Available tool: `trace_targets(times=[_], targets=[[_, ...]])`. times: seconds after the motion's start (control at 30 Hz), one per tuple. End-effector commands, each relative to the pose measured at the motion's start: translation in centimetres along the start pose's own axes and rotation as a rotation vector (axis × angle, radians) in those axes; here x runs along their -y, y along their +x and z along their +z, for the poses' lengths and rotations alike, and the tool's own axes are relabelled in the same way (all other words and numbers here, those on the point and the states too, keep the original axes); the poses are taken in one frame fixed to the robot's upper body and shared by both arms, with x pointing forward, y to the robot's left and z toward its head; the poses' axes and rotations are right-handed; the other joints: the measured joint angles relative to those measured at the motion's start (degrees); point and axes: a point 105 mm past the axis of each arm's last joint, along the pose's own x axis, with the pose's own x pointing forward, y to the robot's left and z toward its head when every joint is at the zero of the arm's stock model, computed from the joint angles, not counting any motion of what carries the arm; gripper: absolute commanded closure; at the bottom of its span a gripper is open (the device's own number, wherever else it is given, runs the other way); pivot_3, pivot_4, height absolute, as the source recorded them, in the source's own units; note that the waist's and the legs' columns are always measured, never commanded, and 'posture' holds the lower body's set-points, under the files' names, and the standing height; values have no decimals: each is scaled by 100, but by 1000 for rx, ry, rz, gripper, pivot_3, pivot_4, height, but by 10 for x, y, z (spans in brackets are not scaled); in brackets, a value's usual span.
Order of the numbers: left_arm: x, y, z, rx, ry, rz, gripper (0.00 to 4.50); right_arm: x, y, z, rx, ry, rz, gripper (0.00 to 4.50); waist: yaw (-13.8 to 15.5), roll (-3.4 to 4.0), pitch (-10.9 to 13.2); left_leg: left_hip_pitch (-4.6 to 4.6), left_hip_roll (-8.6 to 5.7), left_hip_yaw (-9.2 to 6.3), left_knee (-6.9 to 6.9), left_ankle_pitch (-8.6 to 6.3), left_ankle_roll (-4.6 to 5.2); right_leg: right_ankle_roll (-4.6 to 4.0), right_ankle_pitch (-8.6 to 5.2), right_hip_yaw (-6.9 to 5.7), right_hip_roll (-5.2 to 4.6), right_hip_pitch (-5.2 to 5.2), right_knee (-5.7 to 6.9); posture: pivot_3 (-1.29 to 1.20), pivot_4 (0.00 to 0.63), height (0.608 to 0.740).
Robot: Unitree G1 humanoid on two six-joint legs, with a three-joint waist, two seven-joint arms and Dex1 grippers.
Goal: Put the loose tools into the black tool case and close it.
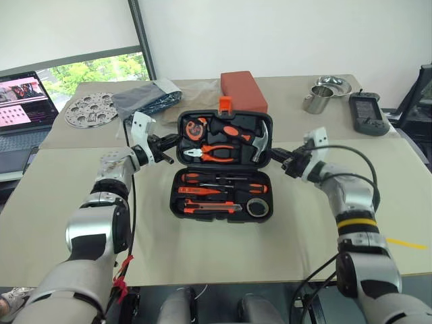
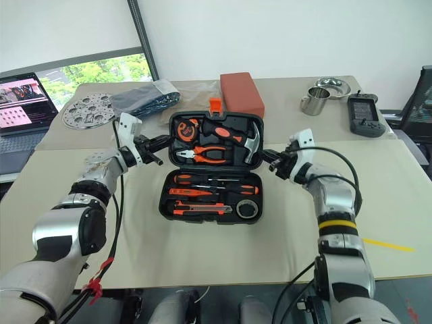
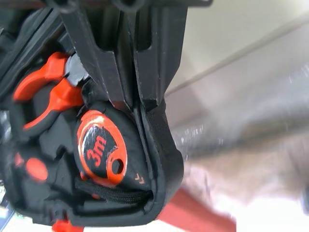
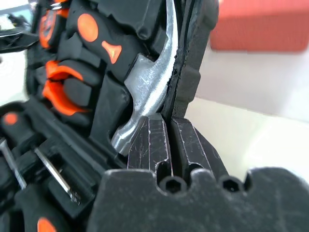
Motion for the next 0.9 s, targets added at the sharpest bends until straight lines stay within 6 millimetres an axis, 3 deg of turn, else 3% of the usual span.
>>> trace_targets(times=[0.03, 0.07, 0.13, 0.27, 0.4, 0.43, 0.5, 0.6, 0.77, 0.83, 0.9], targets=[[-1, -14, 14, -25, 330, -58, 4444, -14, -9, 38, 130, -318, 90, 4500, -2, 0, 0, 1, 0, 2, -1, 0, 0, 0, 0, 2, 0, 0, -1, 0, 150, 740], [1, -17, 13, -31, 377, -81, 4444, -17, -13, 35, 125, -395, 113, 4500, -2, 0, 0, 2, -1, 1, -1, 0, -1, 0, 0, 2, 0, 0, 0, 0, 150, 740], [10, -28, 6, -66, 569, -155, 3726, -24, -23, 29, 114, -573, 162, 4500, 3, 0, 0, 11, -1, 5, -3, -1, 2, 0, 0, 4, -1, 4, -6, 0, 150, 740], [16, -51, -14, -148, 828, -239, 2395, -33, -39, 16, 87, -840, 275, 3193, 1, 0, 0, 35, 3, 14, -1, -9, 15, 1, 0, 14, -2, 21, -9, 0, 150, 740], [16, -70, -26, -241, 1055, -316, 1077, -38, -54, 3, 64, -995, 359, 1875, 13, -13, 4, 51, 12, 32, 5, -39, 65, 0, 0, 16, -5, 38, -8, 0, 150, 740], [16, -78, -31, -273, 1127, -345, 884, -37, -61, -4, 34, -1016, 382, 1705, 13, -13, 4, 53, 13, 35, 5, -40, 67, 0, 0, 17, -7, 38, -9, 0, 150, 740], [11, -98, -43, -359, 1299, -421, 113, -38, -85, -23, -50, -1088, 473, 946, 12, -16, 6, 72, 18, 48, 4, -47, 78, 0, 0, 26, -12, 53, -12, 0, 150, 740], [3, -125, -63, -436, 1554, -534, 0, -42, -116, -41, -116, -1169, 565, 126, 27, -23, 10, 116, 19, 65, -1, -60, 97, 0, 0, 41, -27, 108, -38, 0, 150, 740], [-3, -155, -86, -409, 1760, -670, 0, -37, -136, -57, -168, -1170, 549, 126, -34, -67, 31, 226, -2, 100, -3, -93, 150, 23, -7, 106, -115, 193, -50, 0, 150, 740], [-10, -157, -86, -471, 1678, -559, 0, -20, -129, -53, -156, -1012, 352, 126, -75, -96, 47, 292, -6, 116, -10, -107, 159, 30, -14, 121, -132, 251, -51, 0, 150, 740], [-24, -144, -77, -542, 1462, -270, 0, -5, -118, -43, -119, -847, 201, 126, -120, -106, 46, 325, 0, 121, -17, -117, 157, 28, -15, 124, -140, 277, -48, 0, 150, 740]])
